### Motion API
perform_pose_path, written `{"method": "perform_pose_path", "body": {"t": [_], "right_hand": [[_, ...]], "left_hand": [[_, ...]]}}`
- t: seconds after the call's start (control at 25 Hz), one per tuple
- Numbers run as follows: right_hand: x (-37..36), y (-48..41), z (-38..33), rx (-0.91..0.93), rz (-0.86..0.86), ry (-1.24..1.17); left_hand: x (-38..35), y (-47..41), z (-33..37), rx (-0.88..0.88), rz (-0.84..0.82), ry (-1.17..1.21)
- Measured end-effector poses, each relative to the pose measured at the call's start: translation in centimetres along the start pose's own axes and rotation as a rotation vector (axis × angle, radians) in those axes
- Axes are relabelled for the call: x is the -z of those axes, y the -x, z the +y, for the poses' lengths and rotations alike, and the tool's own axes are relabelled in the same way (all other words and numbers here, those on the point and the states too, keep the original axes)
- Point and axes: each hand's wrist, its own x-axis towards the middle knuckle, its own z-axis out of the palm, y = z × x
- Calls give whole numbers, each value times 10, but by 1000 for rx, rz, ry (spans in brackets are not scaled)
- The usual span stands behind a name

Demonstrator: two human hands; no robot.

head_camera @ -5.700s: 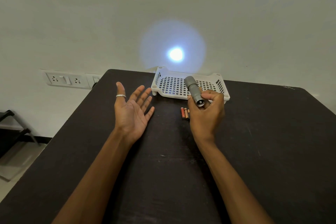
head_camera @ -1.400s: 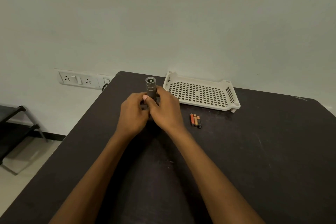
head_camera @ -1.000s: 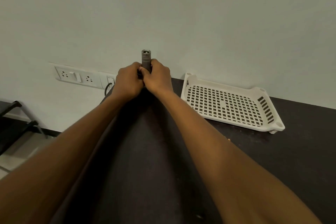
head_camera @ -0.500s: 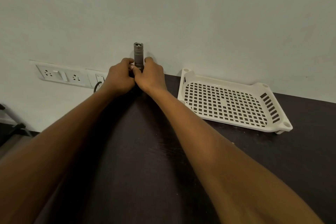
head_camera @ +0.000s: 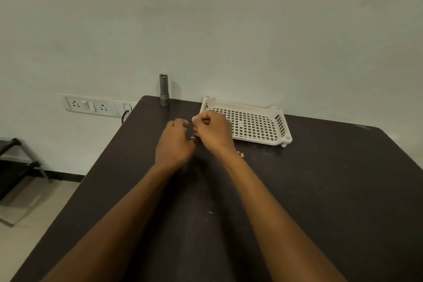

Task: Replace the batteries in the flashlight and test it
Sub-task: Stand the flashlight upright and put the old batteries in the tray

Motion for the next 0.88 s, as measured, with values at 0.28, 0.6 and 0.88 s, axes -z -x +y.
{"method": "perform_pose_path", "body": {"t": [0.28, 0.6, 0.88], "right_hand": [[94, 43, 48, -301, 86, 444], [89, 34, 63, -306, -9, 513], [80, 26, 55, -174, -143, 734]], "left_hand": [[-29, 45, 69, -12, -217, 1], [-48, 27, 87, 86, -300, -177], [-33, 22, 85, -53, -340, -477]]}}
